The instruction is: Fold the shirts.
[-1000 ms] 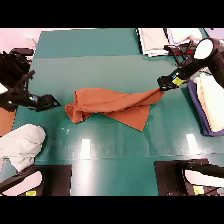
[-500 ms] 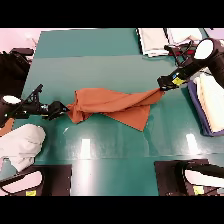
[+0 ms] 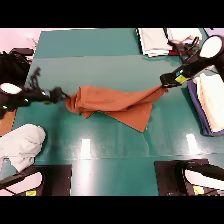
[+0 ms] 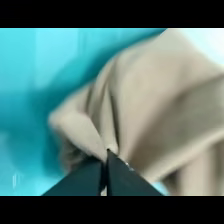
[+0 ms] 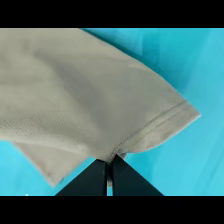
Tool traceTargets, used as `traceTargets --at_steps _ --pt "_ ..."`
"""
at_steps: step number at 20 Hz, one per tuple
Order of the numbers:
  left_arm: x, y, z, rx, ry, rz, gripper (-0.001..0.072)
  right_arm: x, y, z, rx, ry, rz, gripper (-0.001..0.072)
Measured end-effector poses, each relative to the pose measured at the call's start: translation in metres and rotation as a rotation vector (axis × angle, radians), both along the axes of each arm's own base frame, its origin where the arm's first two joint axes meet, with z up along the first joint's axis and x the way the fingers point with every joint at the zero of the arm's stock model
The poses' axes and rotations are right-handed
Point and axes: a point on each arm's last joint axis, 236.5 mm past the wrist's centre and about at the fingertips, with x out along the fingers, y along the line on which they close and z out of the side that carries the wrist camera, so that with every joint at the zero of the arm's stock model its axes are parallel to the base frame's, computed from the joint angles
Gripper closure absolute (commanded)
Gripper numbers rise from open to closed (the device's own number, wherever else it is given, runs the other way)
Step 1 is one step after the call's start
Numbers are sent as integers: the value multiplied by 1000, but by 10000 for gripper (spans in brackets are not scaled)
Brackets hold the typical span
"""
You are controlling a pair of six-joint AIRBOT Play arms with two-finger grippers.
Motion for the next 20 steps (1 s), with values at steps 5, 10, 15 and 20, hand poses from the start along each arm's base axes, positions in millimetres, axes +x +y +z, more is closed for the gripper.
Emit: traceTargets --at_steps 5,10,15,20 --pt "13 36 227 85 -523 77 682 8 -13 124 35 -341 -27 694" --pt "-97 27 442 237 -1054 108 683 -39 -52 265 35 -717 -122 695" --pt "-206 1 535 305 -1345 111 684 -99 -85 339 -15 -935 -220 694" --pt "-216 -1 538 330 -1325 105 683 -107 -97 328 -42 -904 -262 695"
